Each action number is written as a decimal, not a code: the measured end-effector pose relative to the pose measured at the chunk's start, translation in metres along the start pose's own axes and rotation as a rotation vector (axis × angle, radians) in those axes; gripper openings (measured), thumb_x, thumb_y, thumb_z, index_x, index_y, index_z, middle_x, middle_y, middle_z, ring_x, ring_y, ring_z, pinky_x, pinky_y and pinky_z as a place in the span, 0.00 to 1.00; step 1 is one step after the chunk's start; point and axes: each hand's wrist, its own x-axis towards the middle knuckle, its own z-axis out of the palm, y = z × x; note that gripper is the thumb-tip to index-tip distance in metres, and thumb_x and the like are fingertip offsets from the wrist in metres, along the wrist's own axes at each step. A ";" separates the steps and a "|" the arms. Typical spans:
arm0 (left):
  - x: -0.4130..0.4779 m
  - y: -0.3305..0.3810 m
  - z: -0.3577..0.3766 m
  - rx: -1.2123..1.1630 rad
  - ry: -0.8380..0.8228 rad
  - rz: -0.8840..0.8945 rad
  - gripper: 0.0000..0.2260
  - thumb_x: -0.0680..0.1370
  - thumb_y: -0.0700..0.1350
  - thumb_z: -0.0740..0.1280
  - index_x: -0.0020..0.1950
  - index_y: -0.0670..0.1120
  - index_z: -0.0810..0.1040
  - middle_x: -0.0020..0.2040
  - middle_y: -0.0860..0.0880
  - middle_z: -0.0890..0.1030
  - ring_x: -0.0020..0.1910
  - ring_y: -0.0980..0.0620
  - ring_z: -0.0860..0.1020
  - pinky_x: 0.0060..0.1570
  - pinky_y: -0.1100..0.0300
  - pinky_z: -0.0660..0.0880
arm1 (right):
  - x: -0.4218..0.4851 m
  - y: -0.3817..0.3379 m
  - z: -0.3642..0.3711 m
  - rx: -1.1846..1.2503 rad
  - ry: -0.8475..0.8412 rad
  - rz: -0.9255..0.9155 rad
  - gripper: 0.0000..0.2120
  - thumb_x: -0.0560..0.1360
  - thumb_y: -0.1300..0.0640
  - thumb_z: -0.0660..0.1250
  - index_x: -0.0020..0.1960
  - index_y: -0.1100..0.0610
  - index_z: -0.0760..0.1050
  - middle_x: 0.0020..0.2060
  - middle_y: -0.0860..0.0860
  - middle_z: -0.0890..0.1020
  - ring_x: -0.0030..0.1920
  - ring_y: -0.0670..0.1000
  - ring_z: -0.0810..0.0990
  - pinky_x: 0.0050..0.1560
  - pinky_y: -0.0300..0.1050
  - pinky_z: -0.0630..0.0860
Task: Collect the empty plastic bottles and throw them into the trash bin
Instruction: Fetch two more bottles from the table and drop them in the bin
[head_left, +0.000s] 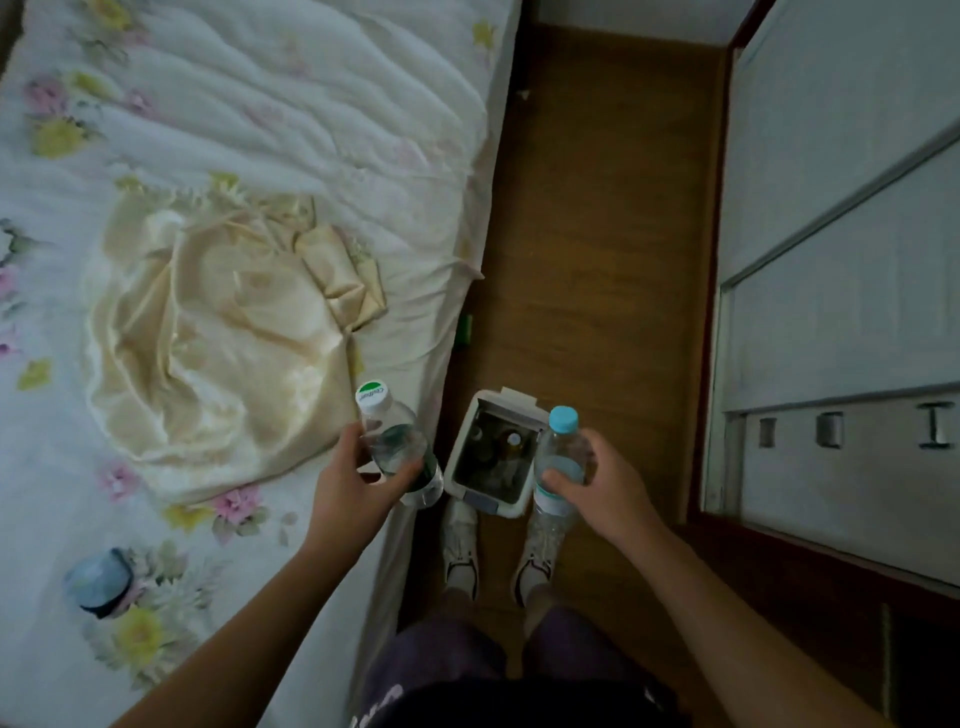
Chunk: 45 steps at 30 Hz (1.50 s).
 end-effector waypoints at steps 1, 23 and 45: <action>0.005 -0.009 0.009 0.024 -0.004 -0.011 0.27 0.67 0.65 0.75 0.63 0.61 0.73 0.56 0.59 0.83 0.56 0.61 0.81 0.50 0.58 0.82 | 0.014 0.004 0.007 -0.001 -0.013 0.005 0.38 0.71 0.42 0.74 0.76 0.45 0.62 0.70 0.46 0.74 0.69 0.49 0.73 0.51 0.39 0.69; 0.146 -0.257 0.233 0.227 -0.264 -0.046 0.31 0.69 0.57 0.74 0.70 0.58 0.68 0.64 0.57 0.78 0.62 0.57 0.76 0.59 0.55 0.76 | 0.238 0.173 0.201 -0.125 0.030 -0.038 0.32 0.69 0.45 0.76 0.68 0.45 0.66 0.64 0.44 0.77 0.64 0.46 0.76 0.60 0.47 0.76; 0.064 -0.207 0.105 0.622 -0.417 -0.125 0.14 0.82 0.58 0.58 0.55 0.54 0.79 0.47 0.53 0.80 0.46 0.52 0.79 0.45 0.56 0.72 | 0.116 0.175 0.122 -0.165 -0.191 0.285 0.02 0.78 0.48 0.66 0.48 0.46 0.76 0.46 0.45 0.78 0.43 0.42 0.76 0.37 0.40 0.70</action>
